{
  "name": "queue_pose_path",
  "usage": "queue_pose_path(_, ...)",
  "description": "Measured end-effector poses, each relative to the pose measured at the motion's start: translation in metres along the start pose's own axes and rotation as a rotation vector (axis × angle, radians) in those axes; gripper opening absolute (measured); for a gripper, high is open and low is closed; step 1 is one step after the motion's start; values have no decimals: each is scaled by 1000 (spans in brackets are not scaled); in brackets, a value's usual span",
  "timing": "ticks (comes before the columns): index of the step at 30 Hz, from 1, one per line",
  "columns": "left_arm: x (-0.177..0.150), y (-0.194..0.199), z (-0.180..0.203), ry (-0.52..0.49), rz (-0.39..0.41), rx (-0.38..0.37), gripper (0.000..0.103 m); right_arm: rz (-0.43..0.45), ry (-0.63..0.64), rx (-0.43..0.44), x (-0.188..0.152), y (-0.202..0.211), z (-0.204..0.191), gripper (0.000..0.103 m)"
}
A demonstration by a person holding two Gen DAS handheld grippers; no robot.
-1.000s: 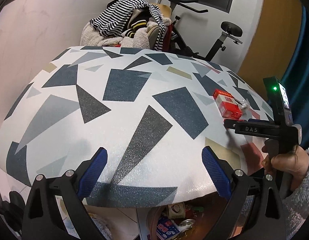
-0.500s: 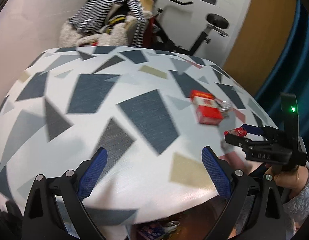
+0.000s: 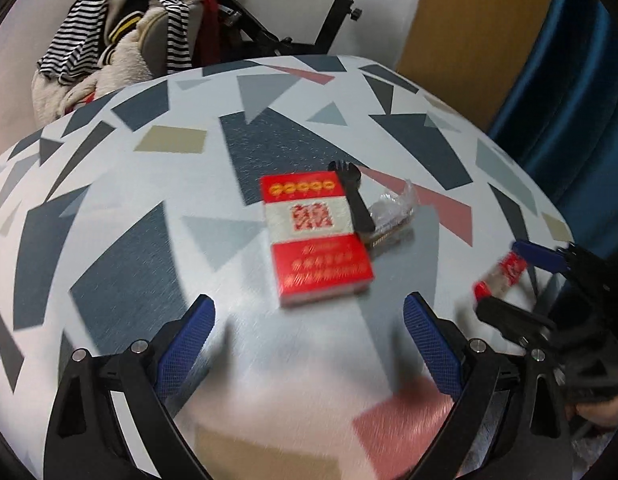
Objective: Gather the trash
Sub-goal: 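Grasp the red cigarette pack with the left gripper, then carry the cigarette pack and red lighter down over the brown bin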
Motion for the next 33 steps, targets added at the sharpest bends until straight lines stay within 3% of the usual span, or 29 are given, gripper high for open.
queue_pose_path(4, 13, -15, 4, 15, -21, 17, 89, 4, -14, 4, -2, 1, 11, 84)
queue_pose_path(7, 17, -24, 1, 26, -48, 46, 73, 6, -16, 7, -2, 1, 14, 84)
queue_pose_path(9, 17, -25, -2, 39, -49, 38, 55, 6, -16, 8, -2, 0, 14, 84)
queue_pose_path(19, -15, 9, -36, 91, 4, 35, 55, 3, 15, 22, -2, 0, -2, 84)
queue_pose_path(33, -76, 74, -62, 90, 81, 38, 55, -5, 120, 39, -8, 8, -60, 84)
Point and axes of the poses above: each gripper's, at about its wrist camera, not at the fingertips, and y roughly against the way its jaws point, z to its right, x to its top, the point moved 4 cm from there along -y, roughly the way its jaws point, and after that the axes turned 8 degrees about -z, right-handed, at the moved point
